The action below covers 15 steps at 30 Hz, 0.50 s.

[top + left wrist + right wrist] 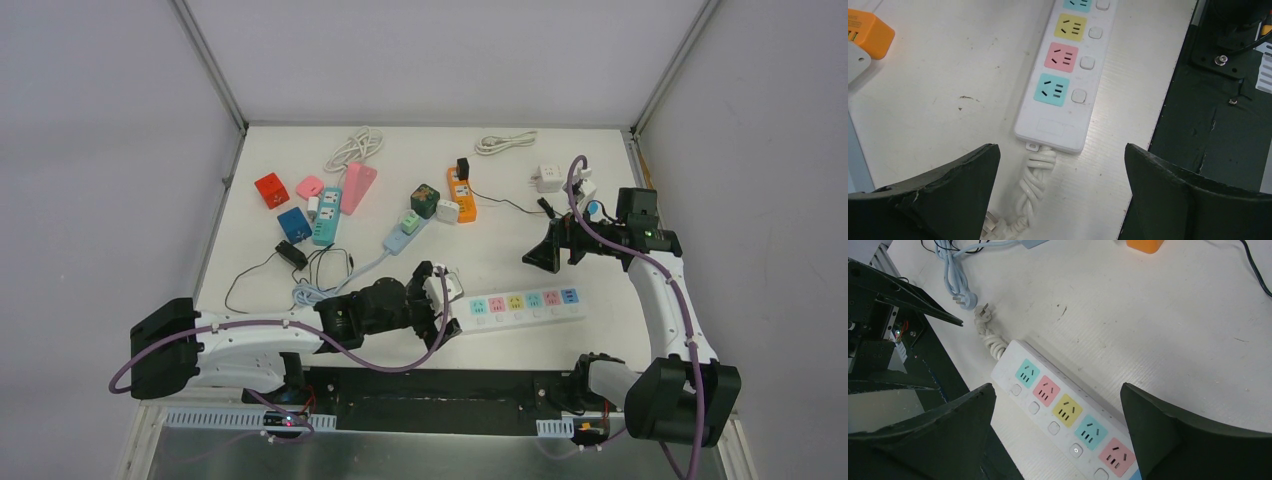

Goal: Pull the plug off the socket
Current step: Pick up the socket from the center of the board.

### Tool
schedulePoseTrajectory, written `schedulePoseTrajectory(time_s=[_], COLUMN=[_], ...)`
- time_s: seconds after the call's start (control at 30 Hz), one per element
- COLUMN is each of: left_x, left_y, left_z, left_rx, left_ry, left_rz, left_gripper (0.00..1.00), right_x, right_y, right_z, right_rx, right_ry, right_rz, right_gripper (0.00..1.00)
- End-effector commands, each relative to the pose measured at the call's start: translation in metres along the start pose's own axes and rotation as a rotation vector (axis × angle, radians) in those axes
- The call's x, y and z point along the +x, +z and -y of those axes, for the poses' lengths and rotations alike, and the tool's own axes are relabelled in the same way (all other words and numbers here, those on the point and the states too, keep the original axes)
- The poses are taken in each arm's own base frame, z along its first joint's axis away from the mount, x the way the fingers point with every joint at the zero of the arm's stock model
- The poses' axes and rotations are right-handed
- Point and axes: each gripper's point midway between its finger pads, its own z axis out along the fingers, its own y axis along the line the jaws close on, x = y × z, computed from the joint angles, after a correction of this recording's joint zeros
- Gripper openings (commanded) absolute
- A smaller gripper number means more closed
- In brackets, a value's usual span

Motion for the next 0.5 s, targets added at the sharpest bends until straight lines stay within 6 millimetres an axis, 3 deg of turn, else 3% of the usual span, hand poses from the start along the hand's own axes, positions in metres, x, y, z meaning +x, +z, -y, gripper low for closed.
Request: schedulePoseTrajectory(time_s=[0.0,0.47], left_x=[-0.0195,-0.0157], left_y=[0.0033,0.0047], left_z=[0.0013,-0.0009], left_rx=[0.003,-0.006], left_ry=[0.019,0.029], left_rz=[0.066,0.054], left_gripper=[0.99,0.99], right_x=[-0.0146,-0.0141], right_y=[-0.0062,-0.0058], right_z=[-0.0068,-0.0062], right_rx=[-0.011,-0.012], right_ry=[-0.065,-0.063], right_rz=[0.045,0.044], right_gripper=[1.0,1.0])
